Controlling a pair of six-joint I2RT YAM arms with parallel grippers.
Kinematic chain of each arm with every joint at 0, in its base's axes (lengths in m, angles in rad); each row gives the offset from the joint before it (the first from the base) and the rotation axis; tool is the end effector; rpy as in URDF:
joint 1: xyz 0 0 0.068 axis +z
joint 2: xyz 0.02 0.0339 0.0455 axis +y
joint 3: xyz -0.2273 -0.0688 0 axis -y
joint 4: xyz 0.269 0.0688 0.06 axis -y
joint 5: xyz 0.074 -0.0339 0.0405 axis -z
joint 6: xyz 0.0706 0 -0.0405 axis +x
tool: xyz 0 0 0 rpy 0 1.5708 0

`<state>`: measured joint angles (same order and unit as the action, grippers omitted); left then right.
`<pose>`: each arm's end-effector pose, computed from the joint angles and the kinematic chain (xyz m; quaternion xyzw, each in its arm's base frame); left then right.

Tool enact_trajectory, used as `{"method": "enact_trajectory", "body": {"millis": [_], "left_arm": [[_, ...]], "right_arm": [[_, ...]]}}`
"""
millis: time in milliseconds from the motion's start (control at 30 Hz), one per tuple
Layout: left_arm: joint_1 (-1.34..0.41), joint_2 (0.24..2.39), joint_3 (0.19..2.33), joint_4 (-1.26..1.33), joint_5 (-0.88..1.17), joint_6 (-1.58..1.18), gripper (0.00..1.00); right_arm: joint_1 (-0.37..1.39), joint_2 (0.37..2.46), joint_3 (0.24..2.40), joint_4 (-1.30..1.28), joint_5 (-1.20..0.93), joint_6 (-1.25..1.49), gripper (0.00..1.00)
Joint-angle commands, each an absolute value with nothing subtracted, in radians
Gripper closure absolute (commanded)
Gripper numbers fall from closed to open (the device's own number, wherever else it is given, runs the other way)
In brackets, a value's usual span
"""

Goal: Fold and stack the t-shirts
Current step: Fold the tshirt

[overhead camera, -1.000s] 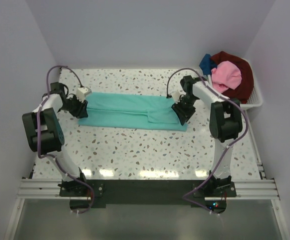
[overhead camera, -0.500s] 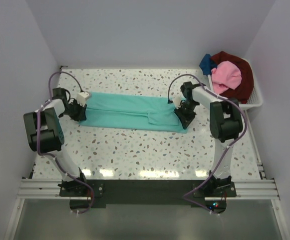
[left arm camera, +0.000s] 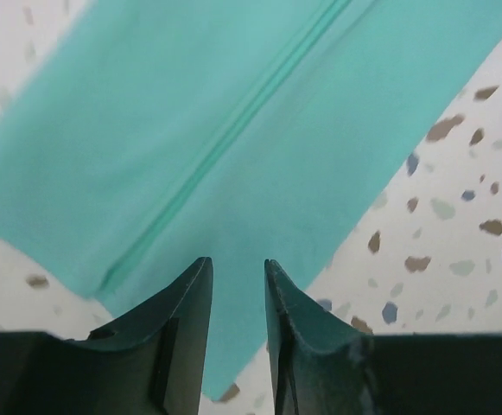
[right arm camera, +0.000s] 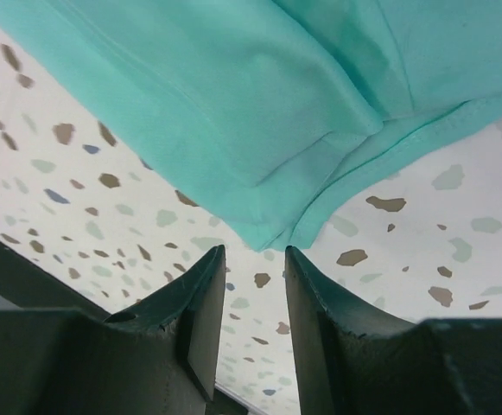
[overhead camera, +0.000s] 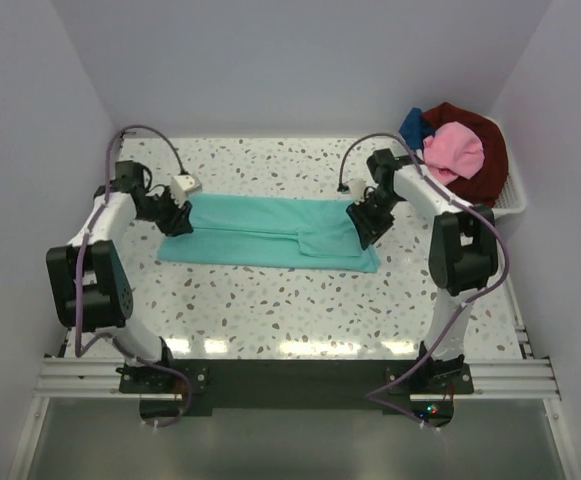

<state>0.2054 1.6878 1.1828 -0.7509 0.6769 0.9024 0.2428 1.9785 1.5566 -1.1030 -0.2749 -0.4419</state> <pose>0.3526 0.0283 0.1389 0.3671 0.8578 -0.2011 0.2983 0.3707 0.1116 0.1250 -0.3354 0.9318 0.1340 0.0362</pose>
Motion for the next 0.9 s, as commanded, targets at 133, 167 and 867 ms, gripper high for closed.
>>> {"method": "enact_trajectory", "body": {"millis": [133,167,867], "left_arm": [[-0.216,1.467,1.049,-0.302,0.749,0.969,0.55],[-0.262,1.466,1.037,-0.264,0.729,0.995,0.53],[-0.678,1.789,1.060,-0.054,0.511,1.373,0.52]], "right_arm": [[0.241,1.919,1.586,-1.089,-0.451,-0.249,0.64],[0.239,1.927,1.571,-1.083,-0.456,-0.238,0.64],[0.187,2.124,1.560,-1.003,-0.457,-0.163,0.65]]}}
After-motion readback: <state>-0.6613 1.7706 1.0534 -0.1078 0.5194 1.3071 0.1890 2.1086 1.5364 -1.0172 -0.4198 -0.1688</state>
